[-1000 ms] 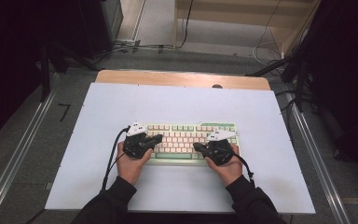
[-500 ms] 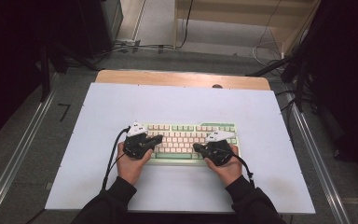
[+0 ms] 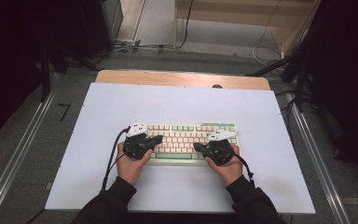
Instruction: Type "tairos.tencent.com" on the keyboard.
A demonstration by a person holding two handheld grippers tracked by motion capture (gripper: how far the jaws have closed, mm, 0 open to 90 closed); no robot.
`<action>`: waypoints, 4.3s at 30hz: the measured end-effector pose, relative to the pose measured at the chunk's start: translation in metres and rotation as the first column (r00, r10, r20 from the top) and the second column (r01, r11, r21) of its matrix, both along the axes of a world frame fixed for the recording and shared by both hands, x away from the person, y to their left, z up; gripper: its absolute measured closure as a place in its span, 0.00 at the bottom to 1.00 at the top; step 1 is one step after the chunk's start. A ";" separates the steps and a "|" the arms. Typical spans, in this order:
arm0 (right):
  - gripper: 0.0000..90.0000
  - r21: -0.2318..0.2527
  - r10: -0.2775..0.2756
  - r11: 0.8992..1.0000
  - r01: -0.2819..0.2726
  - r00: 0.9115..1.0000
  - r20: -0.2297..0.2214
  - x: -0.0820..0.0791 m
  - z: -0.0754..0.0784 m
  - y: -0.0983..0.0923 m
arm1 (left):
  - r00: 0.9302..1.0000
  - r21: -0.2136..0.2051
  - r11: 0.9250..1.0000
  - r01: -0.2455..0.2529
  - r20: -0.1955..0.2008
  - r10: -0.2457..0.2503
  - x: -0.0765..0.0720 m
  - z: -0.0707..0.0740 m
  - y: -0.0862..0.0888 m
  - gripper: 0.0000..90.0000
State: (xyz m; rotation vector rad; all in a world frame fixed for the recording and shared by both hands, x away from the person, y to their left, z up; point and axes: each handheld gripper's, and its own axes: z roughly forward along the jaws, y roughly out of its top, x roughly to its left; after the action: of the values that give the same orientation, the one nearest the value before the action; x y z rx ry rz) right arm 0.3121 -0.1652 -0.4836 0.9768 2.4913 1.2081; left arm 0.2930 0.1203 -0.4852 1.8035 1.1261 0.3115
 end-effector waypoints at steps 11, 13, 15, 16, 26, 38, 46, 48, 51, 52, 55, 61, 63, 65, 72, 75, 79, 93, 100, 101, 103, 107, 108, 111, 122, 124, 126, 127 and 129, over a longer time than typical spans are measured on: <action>0.98 0.018 -0.008 1.000 0.008 1.000 0.006 0.000 0.004 -0.002 | 1.000 -0.002 1.000 0.009 -0.005 -0.009 -0.001 0.000 0.000 1.00; 0.98 0.018 -0.008 1.000 0.008 1.000 0.005 0.000 0.004 -0.002 | 1.000 0.001 1.000 0.014 -0.006 -0.014 -0.002 0.000 0.000 1.00; 0.98 0.017 -0.008 1.000 0.008 1.000 0.008 0.000 0.004 -0.002 | 1.000 0.004 1.000 0.015 -0.011 -0.015 -0.002 -0.001 -0.001 1.00; 0.98 0.017 -0.008 1.000 0.008 1.000 0.008 0.000 0.004 -0.002 | 1.000 0.010 1.000 0.017 -0.014 -0.017 -0.002 -0.001 -0.001 1.00; 0.98 0.014 -0.011 1.000 0.011 1.000 0.006 0.001 0.003 -0.003 | 0.999 0.035 0.999 0.032 -0.040 -0.031 -0.004 -0.005 -0.002 1.00; 0.98 0.016 -0.012 1.000 0.012 1.000 0.010 0.002 0.004 -0.002 | 0.997 0.048 0.997 0.057 -0.061 -0.054 -0.009 -0.008 -0.005 1.00; 0.98 0.014 -0.013 1.000 0.013 1.000 0.012 0.002 0.005 -0.002 | 0.996 0.059 0.996 0.061 -0.063 -0.057 -0.009 -0.010 -0.006 1.00; 0.98 0.014 -0.012 1.000 0.011 1.000 0.011 0.003 0.004 -0.002 | 0.996 0.059 0.996 0.062 -0.064 -0.059 -0.009 -0.010 -0.007 1.00; 0.98 0.013 -0.011 1.000 0.011 1.000 0.012 0.002 0.004 -0.001 | 0.996 0.076 0.995 0.064 -0.069 -0.059 -0.009 -0.011 -0.007 1.00; 0.98 0.013 -0.011 1.000 0.011 1.000 0.012 0.002 0.004 -0.001 | 0.996 0.075 0.995 0.064 -0.067 -0.059 -0.009 -0.012 -0.008 1.00; 0.98 0.014 -0.011 1.000 0.011 1.000 0.011 0.002 0.004 -0.001 | 0.996 0.075 0.995 0.061 -0.067 -0.056 -0.009 -0.011 -0.008 1.00; 0.98 0.017 -0.012 1.000 0.012 1.000 0.012 0.002 0.005 -0.001 | 0.998 0.044 0.998 0.051 -0.044 -0.049 -0.011 -0.008 -0.006 1.00; 0.98 0.016 -0.011 1.000 0.010 1.000 0.013 0.002 0.005 0.000 | 0.999 0.036 0.998 0.042 -0.031 -0.041 -0.011 -0.007 -0.004 1.00; 0.98 0.015 -0.011 1.000 0.010 1.000 0.013 0.002 0.005 0.000 | 0.999 0.030 0.999 0.034 -0.017 -0.033 -0.012 -0.006 -0.003 1.00; 0.98 0.015 -0.009 1.000 0.009 1.000 0.016 0.003 0.005 0.000 | 1.000 0.022 1.000 0.008 -0.002 -0.008 -0.011 -0.005 0.002 1.00; 0.98 0.016 -0.008 1.000 0.008 1.000 0.018 0.003 0.005 0.001 | 1.000 0.017 1.000 -0.002 0.006 0.001 -0.011 -0.005 0.003 1.00; 0.98 0.018 -0.012 1.000 0.011 1.000 0.020 0.004 0.006 0.003 | 1.000 0.014 1.000 -0.011 0.005 0.011 -0.011 -0.006 0.004 1.00; 0.98 0.023 -0.020 1.000 0.019 0.999 0.028 0.013 0.005 0.011 | 1.000 0.008 1.000 -0.019 0.009 0.019 -0.010 -0.006 0.004 1.00; 0.98 0.016 -0.029 0.999 0.028 0.999 0.023 0.018 0.003 0.014 | 1.000 0.009 1.000 -0.022 0.007 0.022 -0.010 -0.007 0.004 1.00; 0.98 0.016 -0.029 0.999 0.029 0.999 0.022 0.018 0.003 0.014 | 1.000 0.010 1.000 -0.023 0.007 0.022 -0.010 -0.007 0.004 1.00; 0.98 0.015 -0.034 0.999 0.034 0.999 0.018 0.020 0.002 0.015 | 1.000 0.008 1.000 -0.022 0.008 0.022 -0.010 -0.007 0.004 1.00; 0.98 0.008 -0.039 0.999 0.038 0.999 0.019 0.022 0.001 0.016 | 1.000 0.010 1.000 -0.023 0.008 0.023 -0.010 -0.007 0.004 1.00; 0.98 0.009 -0.041 0.999 0.041 0.999 0.017 0.023 0.000 0.016 | 1.000 0.010 1.000 -0.023 0.008 0.023 -0.010 -0.007 0.004 1.00; 0.98 0.004 -0.044 0.999 0.044 0.999 0.017 0.024 -0.001 0.017 | 1.000 0.011 1.000 -0.022 0.007 0.022 -0.010 -0.007 0.004 1.00; 0.98 -0.028 -0.048 0.998 0.048 0.999 0.005 0.030 -0.006 0.023 | 1.000 0.011 1.000 -0.024 0.007 0.024 -0.010 -0.007 0.004 1.00; 0.98 -0.033 -0.049 0.998 0.049 0.999 0.004 0.030 -0.006 0.023 | 1.000 0.012 1.000 -0.022 0.007 0.022 -0.010 -0.007 0.004 1.00; 0.98 -0.031 -0.050 0.998 0.050 0.999 0.002 0.030 -0.005 0.023 | 1.000 0.011 1.000 -0.023 0.007 0.023 -0.010 -0.007 0.004 1.00; 0.98 -0.030 -0.048 0.998 0.049 0.999 0.006 0.030 -0.005 0.023 | 1.000 0.012 1.000 -0.023 0.007 0.023 -0.010 -0.007 0.004 1.00; 0.98 -0.016 -0.048 0.999 0.048 0.999 0.009 0.028 -0.003 0.022 | 1.000 0.009 1.000 -0.025 0.007 0.025 -0.010 -0.007 0.005 1.00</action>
State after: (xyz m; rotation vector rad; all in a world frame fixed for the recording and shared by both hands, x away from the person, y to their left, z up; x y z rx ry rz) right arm 0.3404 -0.1431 -0.4861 1.0199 2.4526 1.1729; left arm 0.2831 0.1249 -0.4918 1.7959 1.1451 0.3378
